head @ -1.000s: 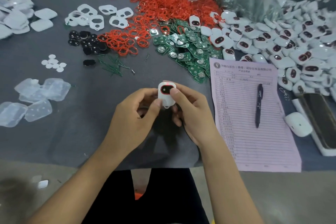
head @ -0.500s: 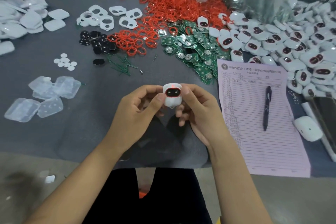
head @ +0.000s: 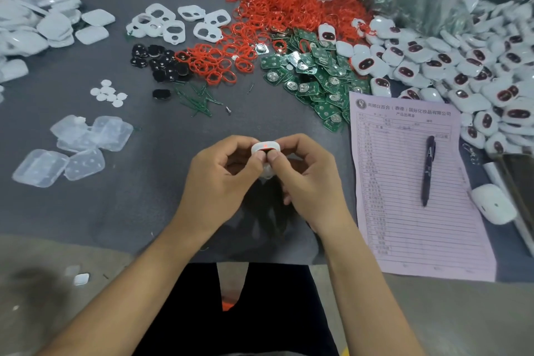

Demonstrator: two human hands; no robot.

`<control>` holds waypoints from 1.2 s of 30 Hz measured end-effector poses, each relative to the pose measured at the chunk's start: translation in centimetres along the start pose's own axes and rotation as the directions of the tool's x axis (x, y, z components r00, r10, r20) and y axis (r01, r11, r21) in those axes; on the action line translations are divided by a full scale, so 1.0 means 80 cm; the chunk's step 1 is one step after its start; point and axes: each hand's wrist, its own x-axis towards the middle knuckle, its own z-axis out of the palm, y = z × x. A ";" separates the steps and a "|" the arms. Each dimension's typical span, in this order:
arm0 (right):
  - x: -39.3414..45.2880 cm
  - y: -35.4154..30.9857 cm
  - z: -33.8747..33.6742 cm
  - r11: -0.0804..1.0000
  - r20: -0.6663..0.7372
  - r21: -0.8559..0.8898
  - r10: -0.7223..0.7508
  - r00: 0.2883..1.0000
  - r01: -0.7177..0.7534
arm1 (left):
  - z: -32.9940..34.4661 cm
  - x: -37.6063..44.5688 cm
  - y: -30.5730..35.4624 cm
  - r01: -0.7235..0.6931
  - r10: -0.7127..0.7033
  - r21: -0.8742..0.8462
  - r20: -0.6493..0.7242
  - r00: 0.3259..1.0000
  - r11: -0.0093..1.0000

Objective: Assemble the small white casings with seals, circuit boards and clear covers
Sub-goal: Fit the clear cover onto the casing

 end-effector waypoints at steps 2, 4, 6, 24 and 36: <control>0.001 -0.001 0.001 1.000 -0.012 -0.006 -0.006 1.000 0.006 | 0.001 0.001 0.000 0.000 0.000 0.019 -0.008 1.000 1.000; 0.002 -0.002 0.000 1.000 -0.015 0.006 -0.010 1.000 0.010 | 0.002 0.000 0.001 0.002 -0.001 0.030 -0.018 1.000 1.000; 0.002 -0.001 -0.002 1.000 -0.017 0.024 -0.005 1.000 0.006 | 0.002 0.000 0.002 0.012 -0.011 0.026 -0.011 1.000 1.000; 0.001 0.002 -0.001 0.999 0.006 0.033 -0.006 1.000 0.006 | 0.000 0.000 0.000 0.002 -0.002 0.006 0.031 1.000 1.000; 0.000 0.003 -0.001 0.987 0.009 0.159 0.014 1.000 -0.015 | -0.007 0.003 -0.002 0.042 -0.036 -0.087 0.065 0.997 0.995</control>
